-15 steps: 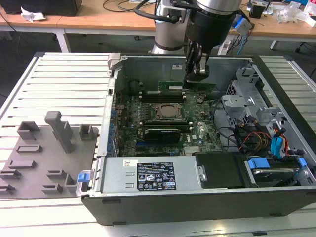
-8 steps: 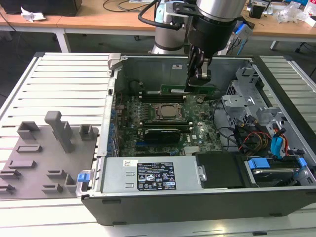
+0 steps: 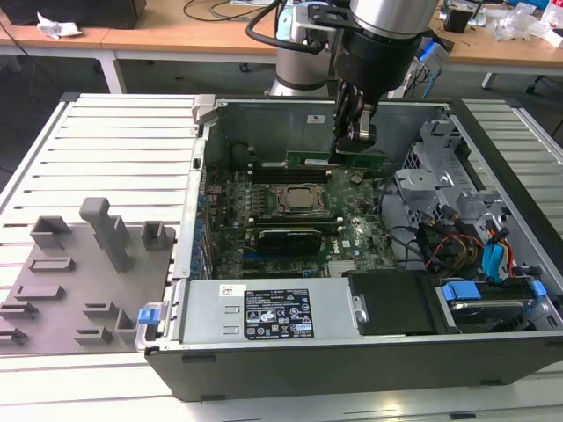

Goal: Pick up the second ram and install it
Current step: 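Pick up the second ram and move it above second insertion slot, then insert the second ram into the second slot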

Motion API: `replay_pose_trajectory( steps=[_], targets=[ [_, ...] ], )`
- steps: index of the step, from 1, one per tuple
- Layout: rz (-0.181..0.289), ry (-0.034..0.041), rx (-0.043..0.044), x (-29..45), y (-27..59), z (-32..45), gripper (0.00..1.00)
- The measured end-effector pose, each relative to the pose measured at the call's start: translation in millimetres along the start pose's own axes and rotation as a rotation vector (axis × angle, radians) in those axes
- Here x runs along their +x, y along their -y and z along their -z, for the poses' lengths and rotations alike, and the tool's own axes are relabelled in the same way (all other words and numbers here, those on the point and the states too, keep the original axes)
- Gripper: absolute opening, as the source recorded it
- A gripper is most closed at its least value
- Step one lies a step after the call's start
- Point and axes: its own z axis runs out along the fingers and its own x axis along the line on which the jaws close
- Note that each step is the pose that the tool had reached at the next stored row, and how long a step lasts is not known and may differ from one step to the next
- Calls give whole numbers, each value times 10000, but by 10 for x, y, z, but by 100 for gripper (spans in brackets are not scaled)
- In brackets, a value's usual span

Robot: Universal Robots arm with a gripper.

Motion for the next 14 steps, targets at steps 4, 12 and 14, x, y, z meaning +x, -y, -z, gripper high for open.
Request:
replay_pose_trajectory(
  steps=[4,12,14],
  targets=[
    [0,2,0,0,0,-1,14],
    [38,443,-36,4,-16,-52,14],
    [37,431,-36,5,-16,-82,14]
  ],
)
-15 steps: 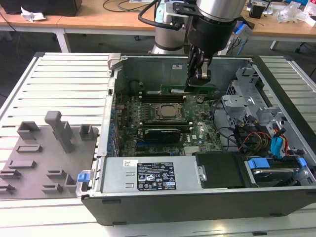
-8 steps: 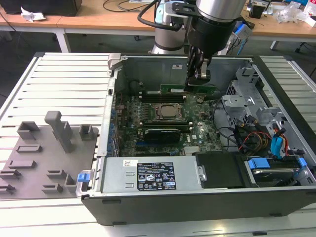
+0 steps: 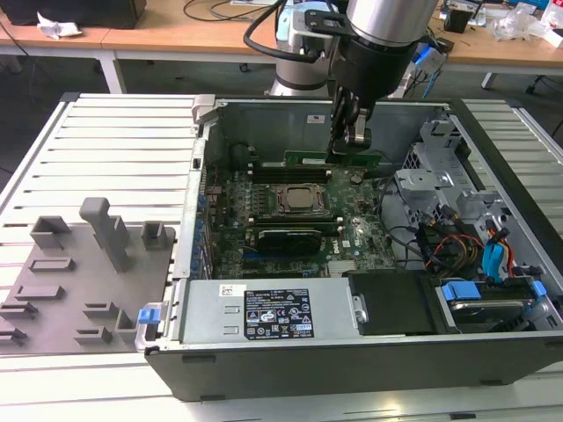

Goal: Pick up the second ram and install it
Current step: 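Insert the second ram into the second slot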

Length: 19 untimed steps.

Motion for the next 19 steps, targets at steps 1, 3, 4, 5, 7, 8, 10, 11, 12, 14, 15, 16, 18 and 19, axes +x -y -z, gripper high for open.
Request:
replay_pose_trajectory(
  steps=[1,3,4,5,7,8,10,11,12,14,15,16,18,19],
  targets=[
    [1,-3,0,2,3,-28,14],
    [0,-3,-2,4,5,-54,14],
    [0,-3,-2,6,7,-76,14],
    [0,-4,-2,7,8,-86,14],
    [0,-4,-2,9,10,-110,14],
    [0,-4,-2,10,11,-118,14],
    [0,-4,-2,10,11,-125,14],
    [0,-4,-2,11,12,-133,14],
    [0,-3,-2,11,13,-141,14],
    [0,-3,-2,13,15,-162,14],
    [0,-3,-1,14,16,-171,14],
    [0,-3,-2,14,16,-178,14],
    [0,-4,-2,16,18,-199,14],
    [0,-4,-2,17,19,-208,14]
  ],
)
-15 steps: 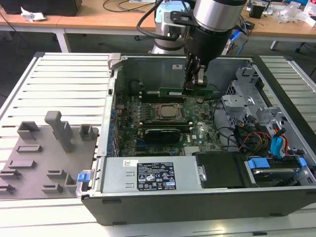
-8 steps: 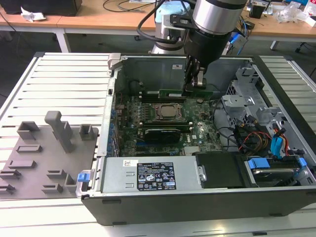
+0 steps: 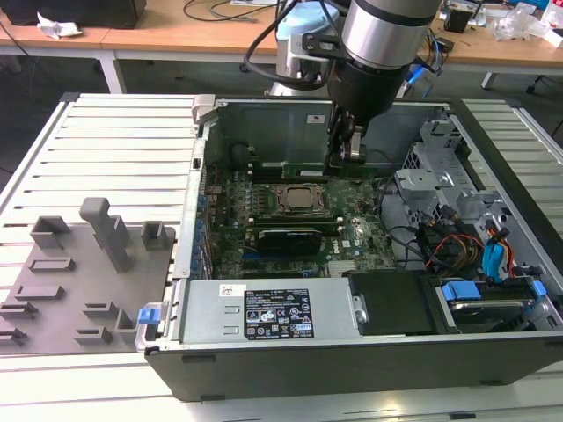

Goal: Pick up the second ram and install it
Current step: 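Insert the second ram into the second slot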

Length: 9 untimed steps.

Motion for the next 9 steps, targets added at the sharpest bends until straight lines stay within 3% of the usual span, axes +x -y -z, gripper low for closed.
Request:
replay_pose_trajectory(
  steps=[9],
  targets=[
    [0,0,0,4,5,-50,14]
  ],
)
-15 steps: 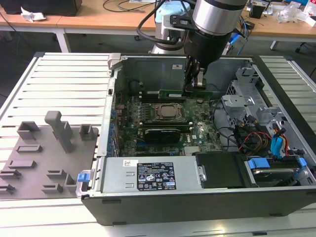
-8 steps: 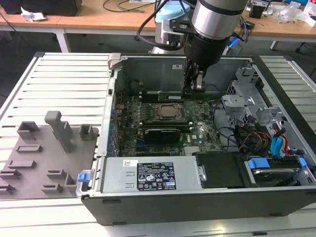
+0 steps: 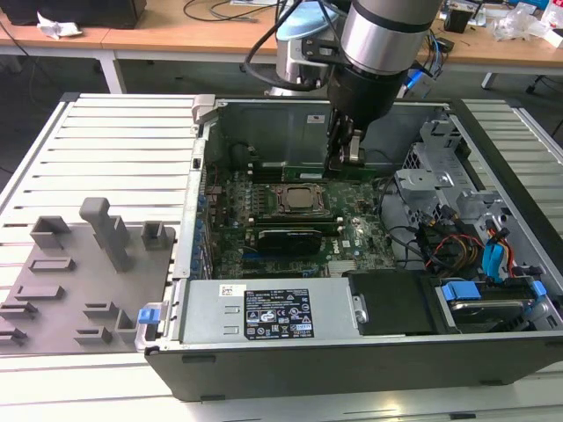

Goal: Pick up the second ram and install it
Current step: 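Insert the second ram into the second slot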

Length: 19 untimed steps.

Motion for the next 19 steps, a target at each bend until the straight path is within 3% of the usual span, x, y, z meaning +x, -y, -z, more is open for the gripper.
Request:
replay_pose_trajectory(
  steps=[19],
  targets=[
    [0,0,0,10,12,-126,14]
  ],
)
